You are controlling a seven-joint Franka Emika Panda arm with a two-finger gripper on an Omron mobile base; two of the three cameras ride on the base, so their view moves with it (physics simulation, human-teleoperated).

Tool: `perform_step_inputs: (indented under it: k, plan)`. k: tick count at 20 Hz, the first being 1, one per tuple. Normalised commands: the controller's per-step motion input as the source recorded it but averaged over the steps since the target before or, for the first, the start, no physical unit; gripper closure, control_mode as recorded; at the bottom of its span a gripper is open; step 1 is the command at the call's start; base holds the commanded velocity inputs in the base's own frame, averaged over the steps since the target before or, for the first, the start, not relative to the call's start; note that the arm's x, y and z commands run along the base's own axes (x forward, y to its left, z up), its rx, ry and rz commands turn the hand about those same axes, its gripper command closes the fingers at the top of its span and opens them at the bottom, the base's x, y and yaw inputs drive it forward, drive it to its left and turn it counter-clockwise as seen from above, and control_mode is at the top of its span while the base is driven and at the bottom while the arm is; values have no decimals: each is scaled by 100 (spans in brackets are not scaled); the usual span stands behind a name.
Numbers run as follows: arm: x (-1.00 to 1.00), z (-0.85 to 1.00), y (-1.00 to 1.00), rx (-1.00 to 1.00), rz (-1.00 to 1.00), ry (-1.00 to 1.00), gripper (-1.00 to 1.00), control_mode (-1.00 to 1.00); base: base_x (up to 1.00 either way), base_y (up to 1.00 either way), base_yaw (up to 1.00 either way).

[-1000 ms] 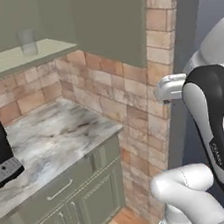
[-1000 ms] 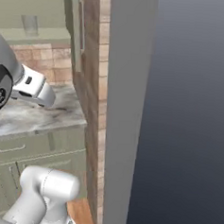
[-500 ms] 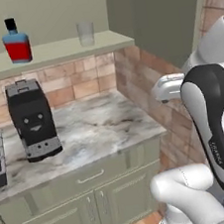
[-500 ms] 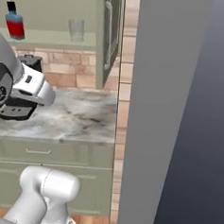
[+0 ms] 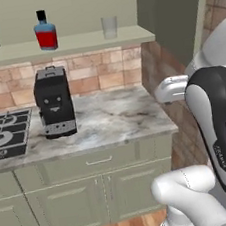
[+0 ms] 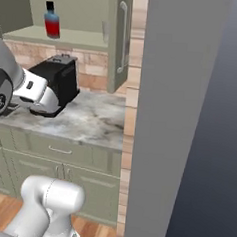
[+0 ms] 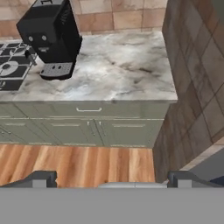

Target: There is a bowl on the dining counter. Grab a lemon wedge from the fridge and place it in the bowl. Then get the liquor bottle and glass cup from the cabinet and place them next to the bowl.

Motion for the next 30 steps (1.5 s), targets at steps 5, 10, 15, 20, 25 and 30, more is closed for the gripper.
perform_step_inputs:
  k: [5,10,15,20,25,30]
  plan:
    - [0,0,0,0,0,0,-100,100,32,7,33]
    - [0,0,0,0,0,0,-100,100,-7,51,9]
    - [0,0,0,0,0,0,-100,100,-4,71,3]
    - [0,0,0,0,0,0,-100,100,46,34,0]
    - [0,0,0,0,0,0,-100,100,100,1,0]
    - [0,0,0,0,0,0,-100,100,94,10,0]
